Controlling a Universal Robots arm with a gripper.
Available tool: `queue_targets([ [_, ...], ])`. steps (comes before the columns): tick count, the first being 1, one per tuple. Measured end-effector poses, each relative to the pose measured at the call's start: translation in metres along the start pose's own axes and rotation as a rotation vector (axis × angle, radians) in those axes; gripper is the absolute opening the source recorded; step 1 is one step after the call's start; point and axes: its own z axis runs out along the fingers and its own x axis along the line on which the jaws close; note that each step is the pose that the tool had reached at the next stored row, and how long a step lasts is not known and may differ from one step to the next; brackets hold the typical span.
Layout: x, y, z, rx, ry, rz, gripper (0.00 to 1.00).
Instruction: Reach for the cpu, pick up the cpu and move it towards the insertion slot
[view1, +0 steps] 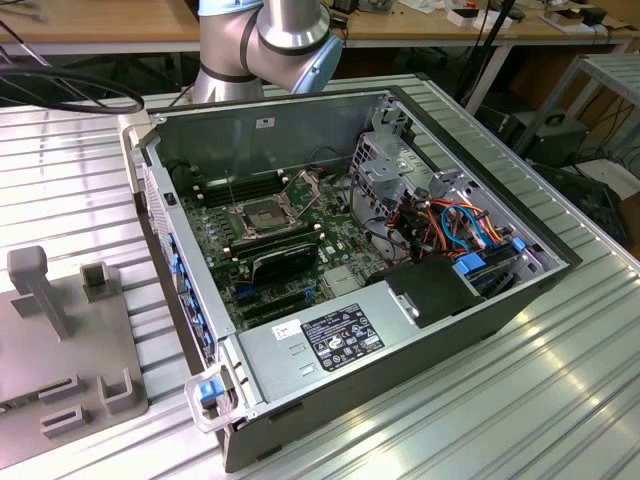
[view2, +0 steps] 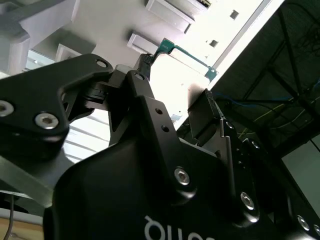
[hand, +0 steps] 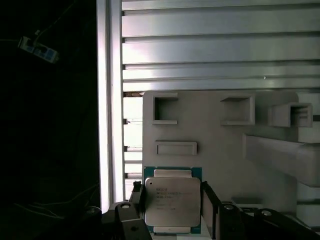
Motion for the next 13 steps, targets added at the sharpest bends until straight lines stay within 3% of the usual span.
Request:
queue_targets([
  [1, 0.0001, 0.0, -0.0016, 0.0001, 0.0005, 0.0, 0.55],
  [2, 0.0006, 0.0003, -0.015, 0.0, 0.0045, 0.0, 0.55],
  [3, 0.001, 0.0005, -0.0244, 0.0, 0.0075, 0.0, 0.55],
  [4, 0.0012, 0.0006, -0.0284, 0.0, 0.0081, 0.0, 0.55],
  [13, 0.0015, 0.0007, -0.0354, 0.0001, 0.0089, 0.0, 0.55],
])
